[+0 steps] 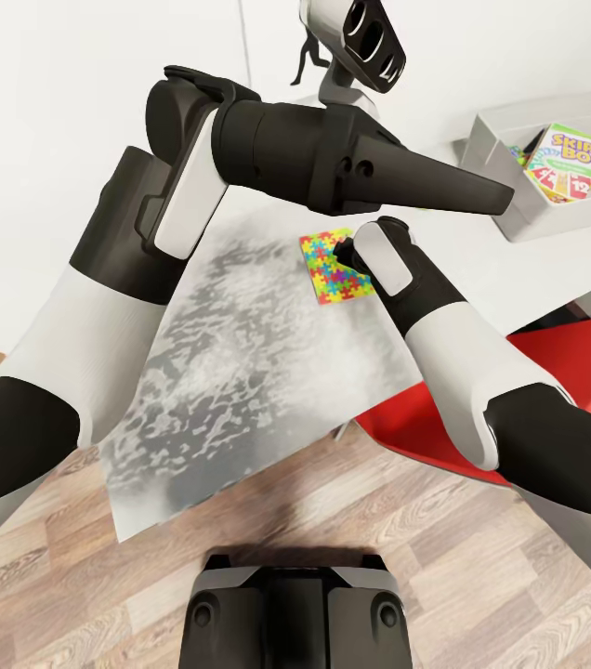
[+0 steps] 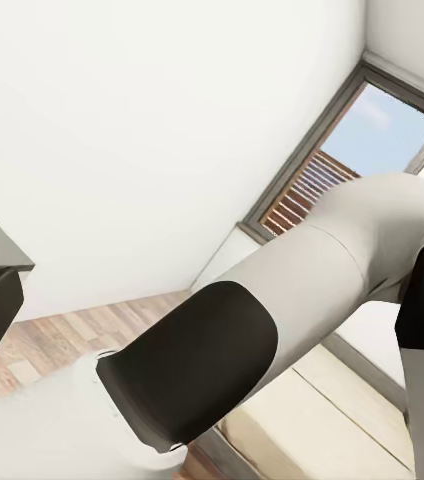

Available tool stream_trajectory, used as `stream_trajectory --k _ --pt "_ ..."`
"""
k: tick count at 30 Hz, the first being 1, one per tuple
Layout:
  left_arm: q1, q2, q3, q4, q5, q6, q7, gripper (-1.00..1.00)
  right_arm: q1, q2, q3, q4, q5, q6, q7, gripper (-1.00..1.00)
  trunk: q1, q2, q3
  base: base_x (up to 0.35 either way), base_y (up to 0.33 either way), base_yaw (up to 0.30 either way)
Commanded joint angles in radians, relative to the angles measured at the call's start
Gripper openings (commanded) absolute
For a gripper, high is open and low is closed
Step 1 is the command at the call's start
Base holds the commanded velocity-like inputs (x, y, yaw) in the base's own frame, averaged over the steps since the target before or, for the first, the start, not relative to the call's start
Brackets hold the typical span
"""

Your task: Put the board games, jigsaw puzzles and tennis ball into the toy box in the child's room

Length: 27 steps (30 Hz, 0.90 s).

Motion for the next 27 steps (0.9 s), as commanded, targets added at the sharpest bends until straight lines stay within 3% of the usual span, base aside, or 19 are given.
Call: stream_trajectory --k 1,27 --pt "-0.001 0.000 -0.001 0.001 0.003 0.010 -0.002 1.00 -0.001 -0.001 0.004 0.034 -0.020 0.005 -0.008 1.00 0.001 -0.001 -0.001 -0.024 0.011 0.000" --pt "0.013 0.000 0.001 0.018 0.004 0.009 0.042 1.00 -0.016 -0.003 0.003 0.033 -0.019 0.048 -0.010 1.00 0.001 -0.001 -0.001 -0.072 0.045 0.000"
